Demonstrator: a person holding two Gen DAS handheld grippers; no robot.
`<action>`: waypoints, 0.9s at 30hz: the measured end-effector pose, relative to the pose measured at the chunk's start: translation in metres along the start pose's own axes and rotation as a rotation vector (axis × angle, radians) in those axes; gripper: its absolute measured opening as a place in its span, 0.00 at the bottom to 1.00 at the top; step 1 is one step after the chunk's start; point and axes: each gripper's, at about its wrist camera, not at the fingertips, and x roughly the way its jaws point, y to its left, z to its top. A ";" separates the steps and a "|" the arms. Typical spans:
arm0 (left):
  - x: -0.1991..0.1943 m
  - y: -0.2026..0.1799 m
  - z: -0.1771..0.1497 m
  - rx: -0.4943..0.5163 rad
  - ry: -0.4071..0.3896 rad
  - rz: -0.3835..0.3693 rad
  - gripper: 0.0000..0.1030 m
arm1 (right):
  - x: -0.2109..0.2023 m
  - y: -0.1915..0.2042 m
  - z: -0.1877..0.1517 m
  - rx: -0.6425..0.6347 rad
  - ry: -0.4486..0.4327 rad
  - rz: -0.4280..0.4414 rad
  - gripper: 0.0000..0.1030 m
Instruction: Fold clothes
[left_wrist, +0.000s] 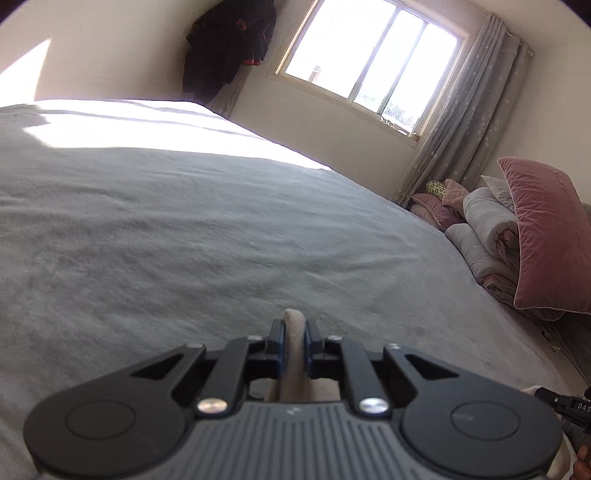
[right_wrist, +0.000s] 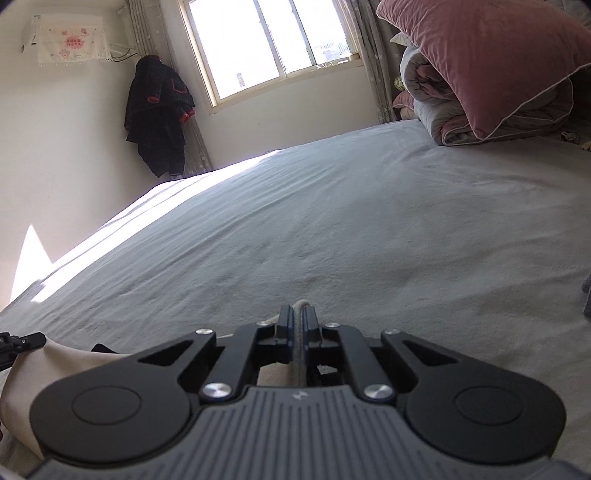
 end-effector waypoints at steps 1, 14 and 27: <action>0.005 0.000 -0.001 0.016 0.021 0.024 0.10 | 0.004 0.001 -0.003 -0.024 0.016 -0.025 0.05; -0.023 -0.048 0.009 0.224 -0.085 0.151 0.30 | -0.010 0.044 -0.001 -0.215 -0.049 -0.096 0.45; 0.019 -0.100 -0.037 0.391 0.112 0.032 0.34 | 0.036 0.113 -0.038 -0.347 0.115 -0.012 0.45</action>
